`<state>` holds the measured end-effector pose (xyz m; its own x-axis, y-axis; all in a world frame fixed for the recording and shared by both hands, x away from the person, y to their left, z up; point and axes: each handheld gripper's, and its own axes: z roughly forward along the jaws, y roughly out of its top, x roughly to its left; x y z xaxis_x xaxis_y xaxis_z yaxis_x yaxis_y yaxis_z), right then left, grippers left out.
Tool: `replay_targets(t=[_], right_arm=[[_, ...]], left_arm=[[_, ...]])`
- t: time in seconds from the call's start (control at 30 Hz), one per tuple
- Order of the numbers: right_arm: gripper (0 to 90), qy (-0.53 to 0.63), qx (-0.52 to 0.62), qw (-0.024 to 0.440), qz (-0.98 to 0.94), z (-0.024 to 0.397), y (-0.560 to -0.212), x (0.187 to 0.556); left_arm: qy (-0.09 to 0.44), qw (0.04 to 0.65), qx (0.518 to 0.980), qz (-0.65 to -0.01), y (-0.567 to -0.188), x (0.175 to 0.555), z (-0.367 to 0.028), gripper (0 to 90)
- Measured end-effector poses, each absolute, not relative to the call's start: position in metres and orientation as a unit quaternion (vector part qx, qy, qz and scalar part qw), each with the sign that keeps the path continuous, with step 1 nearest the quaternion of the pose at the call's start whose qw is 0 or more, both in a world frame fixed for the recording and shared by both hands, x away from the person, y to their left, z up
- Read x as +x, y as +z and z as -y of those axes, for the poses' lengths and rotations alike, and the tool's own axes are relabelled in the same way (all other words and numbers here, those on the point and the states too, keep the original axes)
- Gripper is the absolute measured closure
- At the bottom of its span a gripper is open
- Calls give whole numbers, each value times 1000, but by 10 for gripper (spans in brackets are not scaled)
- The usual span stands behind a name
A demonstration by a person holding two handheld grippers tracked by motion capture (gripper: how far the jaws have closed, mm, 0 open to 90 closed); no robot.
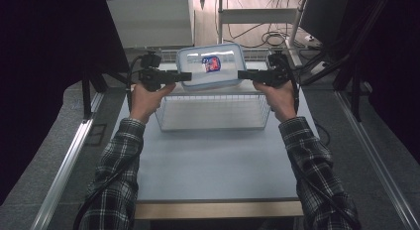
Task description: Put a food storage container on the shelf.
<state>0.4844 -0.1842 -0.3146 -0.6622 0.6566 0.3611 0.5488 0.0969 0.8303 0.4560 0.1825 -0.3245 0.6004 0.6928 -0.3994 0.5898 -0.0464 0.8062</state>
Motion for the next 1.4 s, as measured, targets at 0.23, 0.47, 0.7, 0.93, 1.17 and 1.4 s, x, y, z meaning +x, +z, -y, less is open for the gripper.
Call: replay_targets(t=[0.23, 0.47, 0.7, 0.93, 1.17, 1.4], right_arm=[[522, 533, 410, 48, -738, 183, -314, 483], [521, 535, 416, 45, -734, 182, -314, 484], [548, 539, 422, 53, -727, 184, -311, 485], [538, 544, 425, 72, -720, 183, -308, 482], [619, 565, 396, 105, -716, 193, -305, 464], [858, 528, 339, 109, -771, 183, -317, 442]], left_arm=[[86, 512, 729, -446, -323, 457, -174, 204], [123, 508, 714, -466, -322, 456, -174, 162], [111, 524, 715, -450, -323, 453, -177, 303], [152, 535, 705, -440, -311, 439, -180, 370], [134, 527, 728, -417, -317, 422, -178, 450], [106, 517, 735, -425, -335, 430, -176, 633]])
